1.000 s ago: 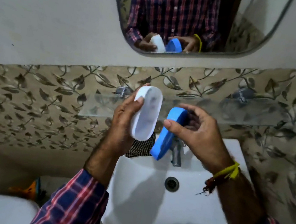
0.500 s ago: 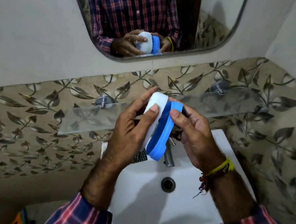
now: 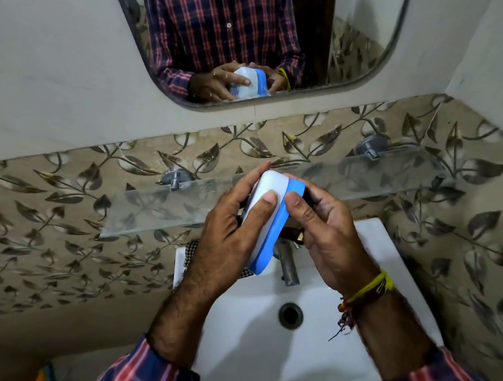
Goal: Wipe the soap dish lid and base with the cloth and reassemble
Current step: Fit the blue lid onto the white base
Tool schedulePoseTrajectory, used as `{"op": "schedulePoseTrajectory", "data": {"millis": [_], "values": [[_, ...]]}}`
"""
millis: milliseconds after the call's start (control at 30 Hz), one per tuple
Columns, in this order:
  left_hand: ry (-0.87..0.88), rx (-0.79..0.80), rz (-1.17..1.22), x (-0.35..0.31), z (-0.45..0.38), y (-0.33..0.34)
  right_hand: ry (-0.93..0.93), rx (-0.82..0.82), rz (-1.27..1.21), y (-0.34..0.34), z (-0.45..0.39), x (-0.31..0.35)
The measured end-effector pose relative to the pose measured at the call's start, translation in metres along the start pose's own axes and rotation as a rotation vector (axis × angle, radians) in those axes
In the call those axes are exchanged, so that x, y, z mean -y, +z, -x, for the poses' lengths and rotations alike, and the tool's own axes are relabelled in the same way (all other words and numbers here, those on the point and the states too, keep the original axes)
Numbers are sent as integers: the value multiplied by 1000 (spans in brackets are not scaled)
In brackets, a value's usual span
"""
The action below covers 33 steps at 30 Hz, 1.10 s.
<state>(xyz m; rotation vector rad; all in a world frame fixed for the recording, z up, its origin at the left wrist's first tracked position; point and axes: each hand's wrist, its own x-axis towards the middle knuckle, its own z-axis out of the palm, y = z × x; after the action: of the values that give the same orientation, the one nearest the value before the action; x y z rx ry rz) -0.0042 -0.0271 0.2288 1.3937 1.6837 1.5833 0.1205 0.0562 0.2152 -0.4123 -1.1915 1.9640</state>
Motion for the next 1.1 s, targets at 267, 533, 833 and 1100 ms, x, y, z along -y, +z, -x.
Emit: {"op": "schedulePoseTrajectory", "data": {"millis": [267, 533, 833, 1100], "values": [[-41, 7, -36, 1, 2, 4, 20, 17, -15, -1, 0, -5], [-96, 56, -54, -1, 3, -1, 50, -2, 0, -1, -1, -9], [-187, 11, 55, -3, 7, -26, -79, -62, -137, -9, -16, -5], [-46, -35, -25, 12, -43, -50, -216, 51, 590, -40, -54, 27]]}}
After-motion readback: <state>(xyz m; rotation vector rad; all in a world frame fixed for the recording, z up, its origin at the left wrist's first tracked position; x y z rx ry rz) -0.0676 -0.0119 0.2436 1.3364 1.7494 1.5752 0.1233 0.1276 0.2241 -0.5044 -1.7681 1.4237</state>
